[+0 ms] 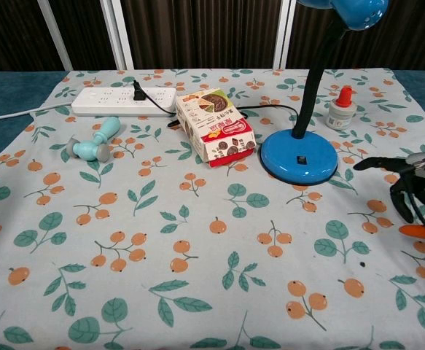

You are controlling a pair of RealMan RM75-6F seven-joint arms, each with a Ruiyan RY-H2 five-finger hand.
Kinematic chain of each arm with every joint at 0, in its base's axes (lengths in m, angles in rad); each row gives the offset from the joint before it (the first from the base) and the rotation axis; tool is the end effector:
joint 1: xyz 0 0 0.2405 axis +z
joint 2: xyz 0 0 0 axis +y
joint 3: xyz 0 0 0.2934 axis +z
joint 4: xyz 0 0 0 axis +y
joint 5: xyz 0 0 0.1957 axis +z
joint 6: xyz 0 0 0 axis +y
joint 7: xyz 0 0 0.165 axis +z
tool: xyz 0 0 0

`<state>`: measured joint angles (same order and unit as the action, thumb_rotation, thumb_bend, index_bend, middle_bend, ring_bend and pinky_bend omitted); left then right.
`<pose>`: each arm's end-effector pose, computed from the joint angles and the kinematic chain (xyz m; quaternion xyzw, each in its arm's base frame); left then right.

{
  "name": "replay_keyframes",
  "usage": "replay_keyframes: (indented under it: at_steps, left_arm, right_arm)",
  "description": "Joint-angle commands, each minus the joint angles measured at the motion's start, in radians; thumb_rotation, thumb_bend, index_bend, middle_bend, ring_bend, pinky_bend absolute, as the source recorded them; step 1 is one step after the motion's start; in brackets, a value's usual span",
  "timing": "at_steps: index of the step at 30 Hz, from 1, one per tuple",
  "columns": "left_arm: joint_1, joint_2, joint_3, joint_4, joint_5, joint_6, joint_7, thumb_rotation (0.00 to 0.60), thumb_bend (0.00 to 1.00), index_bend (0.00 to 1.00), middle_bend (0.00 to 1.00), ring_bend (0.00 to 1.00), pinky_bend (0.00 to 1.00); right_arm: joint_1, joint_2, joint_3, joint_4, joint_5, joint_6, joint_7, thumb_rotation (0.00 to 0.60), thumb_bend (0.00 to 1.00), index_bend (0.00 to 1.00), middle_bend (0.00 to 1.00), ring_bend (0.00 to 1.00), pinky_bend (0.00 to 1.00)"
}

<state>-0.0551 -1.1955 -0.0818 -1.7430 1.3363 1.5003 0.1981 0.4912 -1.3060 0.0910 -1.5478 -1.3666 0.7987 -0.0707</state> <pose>-0.3369 0.1956 0.1655 -0.5373 -0.4306 -0.3583 0.6305 -0.2774 -0.3111 0.0375 0.7569 -0.4569 0.2778 0.3757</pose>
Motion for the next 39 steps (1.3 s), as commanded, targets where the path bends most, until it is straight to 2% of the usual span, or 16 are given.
replay_keyframes:
  at_steps: [1, 11, 17, 39]
  left_arm:
    - [0.001, -0.003, -0.001, 0.009, 0.003, 0.002, -0.01, 0.6, 0.44, 0.16, 0.04, 0.03, 0.09]
    - [0.0, -0.005, -0.002, 0.014, 0.008, 0.002, -0.022, 0.6, 0.44, 0.16, 0.04, 0.03, 0.09]
    - [0.0, -0.004, -0.003, 0.013, 0.008, 0.002, -0.024, 0.6, 0.44, 0.16, 0.04, 0.03, 0.09]
    - [-0.003, 0.0, -0.008, 0.001, 0.004, -0.001, -0.02, 0.6, 0.44, 0.16, 0.04, 0.03, 0.09]
  right_arm:
    - [0.055, -0.053, 0.033, 0.031, 0.076, -0.055, -0.048, 0.6, 0.37, 0.0, 0.61, 0.79, 0.64]
    - [0.11, -0.122, 0.063, 0.042, 0.185, -0.048, -0.161, 0.6, 0.37, 0.01, 0.61, 0.79, 0.73]
    - [0.143, -0.154, 0.07, 0.06, 0.247, -0.046, -0.215, 0.6, 0.42, 0.01, 0.61, 0.79, 0.77]
    - [0.201, -0.17, 0.038, 0.077, 0.373, -0.053, -0.297, 0.6, 0.44, 0.0, 0.61, 0.79, 0.89]
